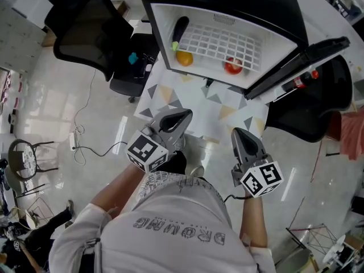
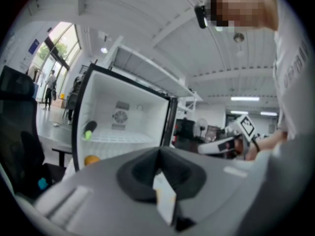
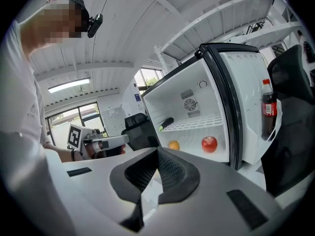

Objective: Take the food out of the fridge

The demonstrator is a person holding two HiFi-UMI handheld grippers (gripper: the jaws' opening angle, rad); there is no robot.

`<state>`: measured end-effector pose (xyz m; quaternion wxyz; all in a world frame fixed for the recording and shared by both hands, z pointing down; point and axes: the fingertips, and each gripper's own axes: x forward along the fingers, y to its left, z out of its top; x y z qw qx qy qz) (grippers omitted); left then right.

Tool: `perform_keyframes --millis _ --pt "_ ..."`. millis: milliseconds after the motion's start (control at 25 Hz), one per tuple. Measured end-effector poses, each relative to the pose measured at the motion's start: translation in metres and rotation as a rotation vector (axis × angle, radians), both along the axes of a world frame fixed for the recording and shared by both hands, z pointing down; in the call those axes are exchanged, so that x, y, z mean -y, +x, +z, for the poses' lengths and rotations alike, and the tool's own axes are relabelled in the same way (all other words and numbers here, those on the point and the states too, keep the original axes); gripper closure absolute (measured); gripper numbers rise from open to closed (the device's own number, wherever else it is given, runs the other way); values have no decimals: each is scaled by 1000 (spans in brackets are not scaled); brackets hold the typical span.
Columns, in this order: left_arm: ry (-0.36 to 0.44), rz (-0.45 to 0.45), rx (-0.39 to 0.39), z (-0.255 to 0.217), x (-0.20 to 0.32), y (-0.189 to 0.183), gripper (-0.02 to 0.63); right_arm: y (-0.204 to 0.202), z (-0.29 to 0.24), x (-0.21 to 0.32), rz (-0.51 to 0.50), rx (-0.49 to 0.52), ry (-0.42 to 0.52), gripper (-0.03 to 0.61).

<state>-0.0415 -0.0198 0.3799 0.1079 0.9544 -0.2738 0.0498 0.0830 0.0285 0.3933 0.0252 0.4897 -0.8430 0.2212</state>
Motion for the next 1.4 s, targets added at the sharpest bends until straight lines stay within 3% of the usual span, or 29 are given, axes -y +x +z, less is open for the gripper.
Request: perform_keyframes --millis 800,1400 --pt "-42 155 7 16 87 -14 607 -33 2 82 110 -48 -23 578" --pt "-50 207 58 41 117 17 607 -14 4 112 148 -36 -5 578"
